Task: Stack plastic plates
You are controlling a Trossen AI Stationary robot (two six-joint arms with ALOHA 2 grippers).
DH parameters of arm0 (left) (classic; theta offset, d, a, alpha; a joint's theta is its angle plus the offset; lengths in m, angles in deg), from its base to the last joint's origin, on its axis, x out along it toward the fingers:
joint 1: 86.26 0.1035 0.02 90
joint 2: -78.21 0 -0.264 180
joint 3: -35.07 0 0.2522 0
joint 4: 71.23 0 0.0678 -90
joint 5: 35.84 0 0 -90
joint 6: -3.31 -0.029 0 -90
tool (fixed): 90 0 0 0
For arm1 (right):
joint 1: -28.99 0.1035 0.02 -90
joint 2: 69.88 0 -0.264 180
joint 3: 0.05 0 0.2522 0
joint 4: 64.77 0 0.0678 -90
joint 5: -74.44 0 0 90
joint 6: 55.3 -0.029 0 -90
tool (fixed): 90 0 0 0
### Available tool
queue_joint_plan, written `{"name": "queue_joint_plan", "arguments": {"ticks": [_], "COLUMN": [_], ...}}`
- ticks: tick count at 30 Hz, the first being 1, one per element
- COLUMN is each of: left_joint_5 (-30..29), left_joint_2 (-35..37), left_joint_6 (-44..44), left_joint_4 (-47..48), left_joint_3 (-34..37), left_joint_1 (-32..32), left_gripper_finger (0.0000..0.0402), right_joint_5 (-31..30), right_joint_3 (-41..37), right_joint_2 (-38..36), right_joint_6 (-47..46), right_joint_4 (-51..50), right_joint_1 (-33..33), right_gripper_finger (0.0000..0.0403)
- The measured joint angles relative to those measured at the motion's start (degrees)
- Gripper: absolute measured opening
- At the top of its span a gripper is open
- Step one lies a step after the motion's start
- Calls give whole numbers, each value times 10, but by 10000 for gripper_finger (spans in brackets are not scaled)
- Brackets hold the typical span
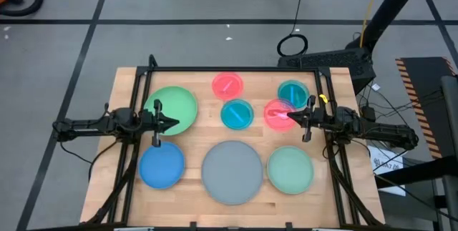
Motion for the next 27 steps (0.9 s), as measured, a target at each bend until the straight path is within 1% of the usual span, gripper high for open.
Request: {"name": "queue_joint_plan", "arguments": {"ticks": [2,3,6,8,11,13,17,19,21,22,25,27], "left_joint_5": [0,0,0,0,0,0,0,0,0,0,0,-7], "left_joint_2": [0,0,0,0,0,0,0,0,0,0,0,0], "left_joint_6": [-15,-10,56,77,76,60,30,16,5,7,49,64], "left_joint_4": [-8,-17,-58,-96,-133,-150,-157,-157,-157,-157,-147,-132], "left_joint_3": [0,0,0,0,0,0,0,0,0,0,0,0], "left_joint_1": [0,0,-1,-1,-1,0,0,0,0,0,0,0], "left_gripper_finger": [24,24,24,24,24,24,24,24,24,24,24,24], "right_joint_5": [0,0,0,0,0,0,-4,-17,-16,-16,-15,-14], "right_joint_3": [0,0,0,0,0,0,0,0,0,0,0,0], "right_joint_2": [0,0,0,0,0,0,0,0,0,0,0,0], "right_joint_6": [0,0,0,0,-6,-33,-104,-119,-130,-134,-157,-206], "right_joint_4": [0,0,0,1,2,2,4,7,7,7,7,4], "right_joint_1": [0,0,0,0,0,0,0,0,0,0,0,0], "right_gripper_finger": [11,11,11,11,11,11,11,11,11,11,11,11]}}
